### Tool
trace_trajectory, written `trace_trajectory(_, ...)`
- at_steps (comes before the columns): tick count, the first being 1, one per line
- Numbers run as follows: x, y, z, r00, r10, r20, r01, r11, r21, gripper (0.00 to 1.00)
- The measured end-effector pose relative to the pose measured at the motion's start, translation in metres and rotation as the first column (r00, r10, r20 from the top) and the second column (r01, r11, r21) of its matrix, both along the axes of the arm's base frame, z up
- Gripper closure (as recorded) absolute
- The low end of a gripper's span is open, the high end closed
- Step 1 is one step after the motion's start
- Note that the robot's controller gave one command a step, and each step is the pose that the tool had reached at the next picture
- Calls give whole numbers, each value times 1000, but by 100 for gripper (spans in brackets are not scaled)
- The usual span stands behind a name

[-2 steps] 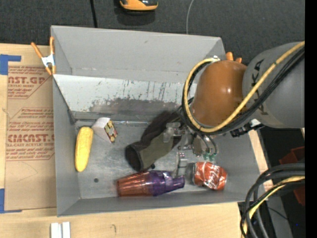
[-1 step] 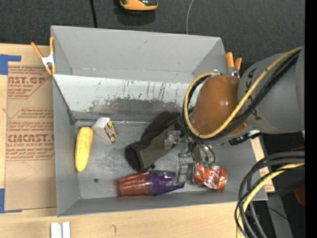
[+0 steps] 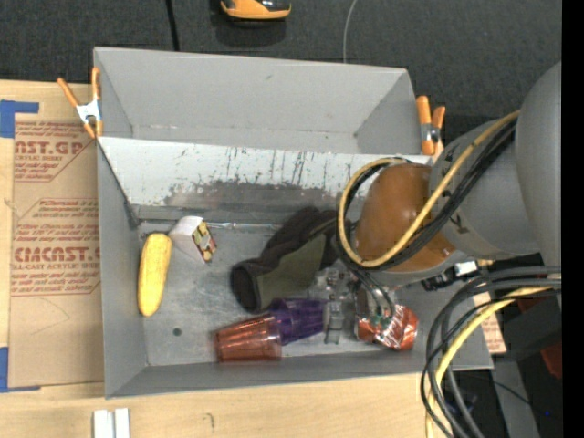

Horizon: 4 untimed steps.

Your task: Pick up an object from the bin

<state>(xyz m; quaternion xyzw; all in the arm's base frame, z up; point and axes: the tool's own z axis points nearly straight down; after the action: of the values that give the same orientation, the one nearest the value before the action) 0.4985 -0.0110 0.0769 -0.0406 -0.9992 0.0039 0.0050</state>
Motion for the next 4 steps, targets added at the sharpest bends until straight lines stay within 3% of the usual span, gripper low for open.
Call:
trace_trajectory(1,0,0,0,1000,0,0,0,1000,0,100)
trace_trajectory(2,-1,6,41,1000,-25,5,25,1000,7,100)
trace_trajectory(3,7,9,63,998,-61,22,61,998,9,100)
trace_trajectory(4,-13,-49,103,998,-55,12,55,998,6,0)
